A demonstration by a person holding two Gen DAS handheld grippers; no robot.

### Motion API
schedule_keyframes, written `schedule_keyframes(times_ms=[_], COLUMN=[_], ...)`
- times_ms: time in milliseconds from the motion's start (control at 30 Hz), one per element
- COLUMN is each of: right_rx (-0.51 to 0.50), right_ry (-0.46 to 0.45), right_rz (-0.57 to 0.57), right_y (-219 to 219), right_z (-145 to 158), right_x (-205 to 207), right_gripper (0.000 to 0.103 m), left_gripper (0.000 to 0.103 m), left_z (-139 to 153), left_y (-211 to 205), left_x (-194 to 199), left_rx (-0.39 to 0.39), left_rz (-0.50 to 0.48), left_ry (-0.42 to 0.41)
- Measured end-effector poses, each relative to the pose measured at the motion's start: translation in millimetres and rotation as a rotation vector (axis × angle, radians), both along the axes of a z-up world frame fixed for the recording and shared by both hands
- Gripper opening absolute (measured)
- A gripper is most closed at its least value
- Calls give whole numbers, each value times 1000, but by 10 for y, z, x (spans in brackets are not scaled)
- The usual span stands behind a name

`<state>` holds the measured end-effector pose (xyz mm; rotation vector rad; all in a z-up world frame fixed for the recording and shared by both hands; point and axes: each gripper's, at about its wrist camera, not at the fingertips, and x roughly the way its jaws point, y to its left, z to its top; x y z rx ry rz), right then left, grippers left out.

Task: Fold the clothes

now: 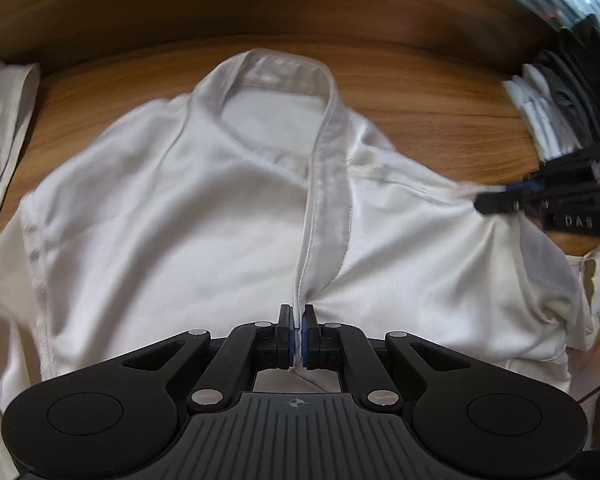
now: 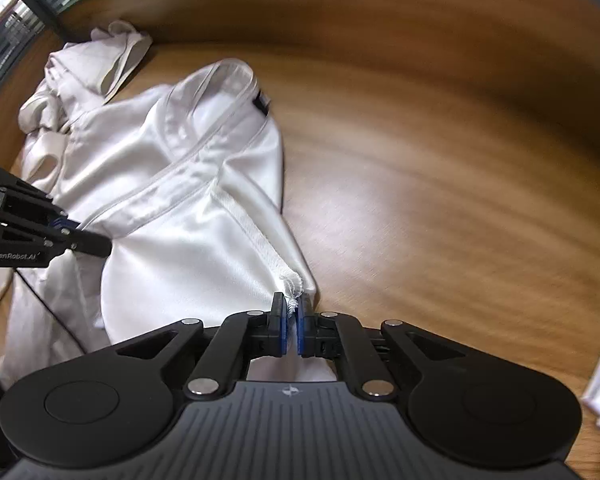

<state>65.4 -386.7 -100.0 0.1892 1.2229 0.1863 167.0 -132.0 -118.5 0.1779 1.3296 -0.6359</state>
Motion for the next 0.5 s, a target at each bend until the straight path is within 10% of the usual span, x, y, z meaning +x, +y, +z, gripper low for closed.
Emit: schedule_keyframes(times_ms=[267,500], right_rx=[-218,-305], right_ry=[-123,-74], right_rz=[-100,-133], right_y=[-345,-638], right_z=[321,10], right_x=[159,295], right_gripper=[4,4], left_gripper=[6,5], left_z=[156,150], left_y=[-623,-1116], left_x=[270,489], left_rx=[-101,-105], left_rz=[-88,-112], left_ry=[-99,-87])
